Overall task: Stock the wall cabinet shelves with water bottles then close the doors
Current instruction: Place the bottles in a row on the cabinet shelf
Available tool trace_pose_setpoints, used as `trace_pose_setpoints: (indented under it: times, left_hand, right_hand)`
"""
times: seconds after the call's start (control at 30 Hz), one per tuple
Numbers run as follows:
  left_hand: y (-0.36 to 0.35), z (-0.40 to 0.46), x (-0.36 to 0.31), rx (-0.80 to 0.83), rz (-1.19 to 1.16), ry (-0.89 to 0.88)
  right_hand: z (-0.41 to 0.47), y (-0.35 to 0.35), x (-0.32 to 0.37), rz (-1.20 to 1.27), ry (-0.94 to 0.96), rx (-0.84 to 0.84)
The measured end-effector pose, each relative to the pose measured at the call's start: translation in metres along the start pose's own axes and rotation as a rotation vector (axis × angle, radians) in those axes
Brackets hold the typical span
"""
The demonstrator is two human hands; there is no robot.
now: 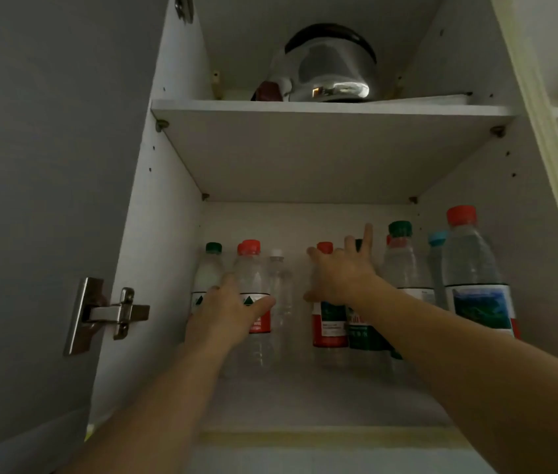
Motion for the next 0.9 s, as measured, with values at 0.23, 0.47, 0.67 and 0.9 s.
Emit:
trace_pose_setpoints:
  times: [0.23, 0.47, 0.67, 0.9]
  left_hand:
    - [0.001, -0.002, -0.004, 0.006, 0.047, 0.006]
    - [0.002, -0.004, -0.008, 0.006, 0.047, 0.009]
    - [0.002, -0.004, -0.008, 0.014, 0.034, 0.011]
    - [0.003, -0.006, -0.009, 0.01, 0.03, 0.003]
  right_hand:
    - [0.002, -0.007, 0.005, 0.172, -0.033, -0.026]
    - [0.011, 0.001, 0.015, 0.392, -0.048, -0.089]
    - [0.026, -0.006, 0.025, 0.54, -0.053, -0.031]
    - [0.023, -0.028, 0.027, 0.568, 0.031, -0.004]
Point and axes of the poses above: each hand's wrist, its own z-axis towards the middle knuckle, its own y-axis out of the back of the hand, x = y × z, the point moved 1 cm from there along z, towards the middle knuckle, and after that the axes turned 6 degrees about -z, right-handed, at the moved point
